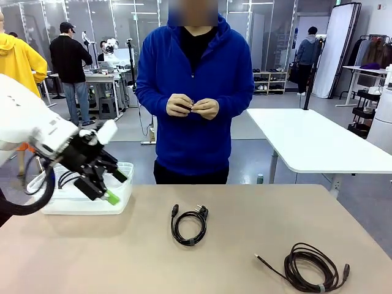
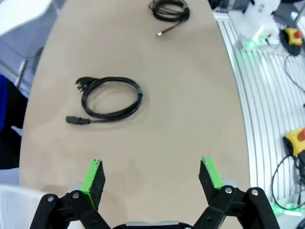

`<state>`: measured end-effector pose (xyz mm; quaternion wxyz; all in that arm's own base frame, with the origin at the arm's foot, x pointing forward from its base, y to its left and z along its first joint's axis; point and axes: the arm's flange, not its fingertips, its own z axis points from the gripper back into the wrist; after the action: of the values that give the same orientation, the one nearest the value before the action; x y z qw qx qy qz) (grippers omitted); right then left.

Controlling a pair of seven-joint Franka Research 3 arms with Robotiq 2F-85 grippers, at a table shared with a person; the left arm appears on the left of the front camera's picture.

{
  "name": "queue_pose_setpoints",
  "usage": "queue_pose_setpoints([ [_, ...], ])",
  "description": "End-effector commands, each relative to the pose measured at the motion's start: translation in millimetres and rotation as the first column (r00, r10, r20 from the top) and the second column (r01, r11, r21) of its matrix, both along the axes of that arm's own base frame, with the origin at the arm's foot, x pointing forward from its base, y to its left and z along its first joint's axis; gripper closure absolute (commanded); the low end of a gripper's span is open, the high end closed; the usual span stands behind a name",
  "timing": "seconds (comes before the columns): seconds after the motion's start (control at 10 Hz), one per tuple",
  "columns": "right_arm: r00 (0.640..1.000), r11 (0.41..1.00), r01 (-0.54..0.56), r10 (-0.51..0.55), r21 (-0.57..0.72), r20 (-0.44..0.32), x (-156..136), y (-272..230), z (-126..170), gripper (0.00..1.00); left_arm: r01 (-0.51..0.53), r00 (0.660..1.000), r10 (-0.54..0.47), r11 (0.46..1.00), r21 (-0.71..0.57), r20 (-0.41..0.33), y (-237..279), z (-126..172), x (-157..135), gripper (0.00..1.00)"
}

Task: Organize and store the cables.
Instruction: Place the Power Cable into the Organizing box.

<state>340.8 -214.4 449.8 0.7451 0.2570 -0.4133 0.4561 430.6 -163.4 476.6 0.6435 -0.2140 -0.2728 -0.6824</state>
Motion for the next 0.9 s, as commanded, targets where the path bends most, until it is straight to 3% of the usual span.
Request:
queue_pose_setpoints([
  [0.0, 1.0, 1.0, 0.008, -0.008, -0.001, 0.008, 2.0, 1.0, 4.9, 0.0, 0.051, 0.998, -0.052, 0.998, 0.029, 0.035, -20.9, -8.0, 2.9, 0.0],
  [0.5, 1.0, 1.0, 0.008, -0.008, -0.001, 0.008, 2.0, 1.0, 4.9, 0.0, -0.021, 0.999, 0.024, 0.997, 0.08, -0.038, -91.6, -49.3, 23.3, 0.0],
  [0.6, 1.0, 1.0, 0.008, -0.008, -0.001, 0.008, 2.0, 1.0, 4.9, 0.0, -0.049, 0.999, 0.049, 0.989, 0.139, 0.002, -103.0, -59.2, 30.4, 0.0],
  [0.8, 1.0, 1.0, 0.008, -0.008, -0.001, 0.008, 2.0, 1.0, 4.9, 0.0, -0.061, 0.998, 0.061, 0.984, 0.17, 0.003, -127.7, -80.1, 39.8, 0.0],
])
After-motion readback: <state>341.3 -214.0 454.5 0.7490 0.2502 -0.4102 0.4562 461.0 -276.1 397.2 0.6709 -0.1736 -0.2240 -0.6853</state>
